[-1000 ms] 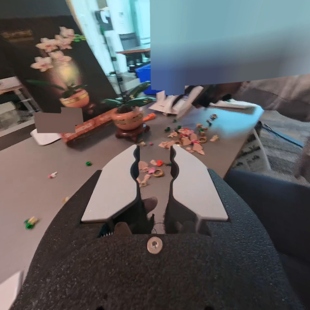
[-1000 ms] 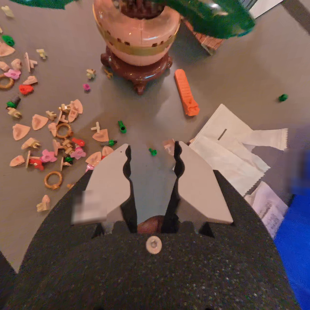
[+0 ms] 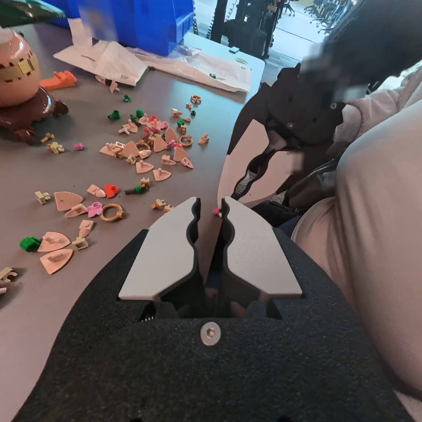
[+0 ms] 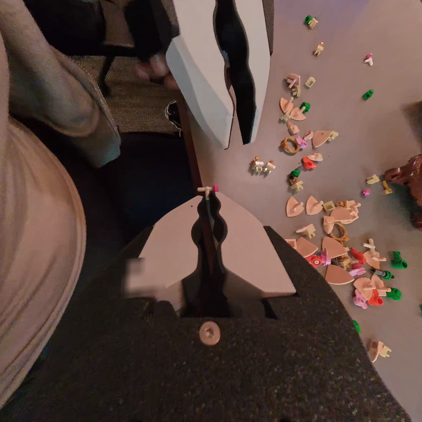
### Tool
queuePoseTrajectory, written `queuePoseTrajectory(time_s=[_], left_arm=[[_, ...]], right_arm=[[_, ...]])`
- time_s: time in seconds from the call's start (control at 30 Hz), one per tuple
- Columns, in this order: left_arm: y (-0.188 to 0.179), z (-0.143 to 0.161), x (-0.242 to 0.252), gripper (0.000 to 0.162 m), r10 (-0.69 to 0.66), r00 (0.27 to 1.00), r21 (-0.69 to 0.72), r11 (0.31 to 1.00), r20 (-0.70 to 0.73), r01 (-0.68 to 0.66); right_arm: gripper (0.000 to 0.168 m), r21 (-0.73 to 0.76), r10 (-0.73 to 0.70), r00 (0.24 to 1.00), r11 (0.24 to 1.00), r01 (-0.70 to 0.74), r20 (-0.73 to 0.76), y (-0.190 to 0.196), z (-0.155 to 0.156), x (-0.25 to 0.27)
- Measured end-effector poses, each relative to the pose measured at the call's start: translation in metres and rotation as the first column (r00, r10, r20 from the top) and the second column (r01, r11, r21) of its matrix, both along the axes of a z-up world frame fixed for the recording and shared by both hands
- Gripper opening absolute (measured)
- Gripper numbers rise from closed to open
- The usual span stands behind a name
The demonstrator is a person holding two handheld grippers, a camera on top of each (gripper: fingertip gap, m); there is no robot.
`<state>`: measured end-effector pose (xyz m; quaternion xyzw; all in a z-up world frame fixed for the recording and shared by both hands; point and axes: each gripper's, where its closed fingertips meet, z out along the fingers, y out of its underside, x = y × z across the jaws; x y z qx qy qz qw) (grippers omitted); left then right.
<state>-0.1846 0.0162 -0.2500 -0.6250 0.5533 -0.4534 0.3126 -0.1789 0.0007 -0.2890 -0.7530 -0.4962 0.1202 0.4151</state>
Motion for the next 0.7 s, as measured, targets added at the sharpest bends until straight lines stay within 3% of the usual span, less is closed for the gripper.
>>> queuePoseTrajectory(time_s=[0.17, 0.3, 0.37, 0.53, 0.63, 0.7], left_arm=[[-0.007, -0.006, -0.012, 0.019, -0.003, 1.0, 0.183, 0.983, -0.025, 0.007], [-0.013, -0.008, -0.017, 0.019, 0.001, 1.0, 0.262, 0.965, -0.031, 0.007], [-0.004, 0.0, -0.022, 0.019, 0.065, 0.998, 0.29, 0.955, 0.005, -0.064], [0.091, 0.032, -0.076, 0.02, 0.45, 0.892, 0.424, 0.8, 0.045, -0.425], [0.141, 0.017, -0.119, 0.025, 0.587, 0.795, 0.446, 0.759, -0.155, -0.474], [0.173, 0.007, -0.149, 0.025, 0.701, 0.672, 0.491, 0.684, -0.239, -0.54]], right_arm=[[0.002, -0.03, -0.048, 0.998, 0.998, 0.047, -0.029, -0.001, 0.0, -0.001], [0.001, -0.142, -0.137, 0.981, 0.983, 0.117, -0.138, -0.002, 0.003, -0.002], [0.002, -0.153, -0.162, 0.963, 0.98, 0.13, -0.217, 0.002, 0.015, -0.004], [0.001, -0.096, -0.167, 0.922, 0.985, 0.142, -0.349, 0.029, 0.05, 0.0], [0.001, -0.044, -0.129, 0.929, 0.992, 0.122, -0.347, 0.043, 0.059, 0.0], [0.001, -0.007, -0.107, 0.931, 0.994, 0.111, -0.348, 0.051, 0.064, 0.001]])
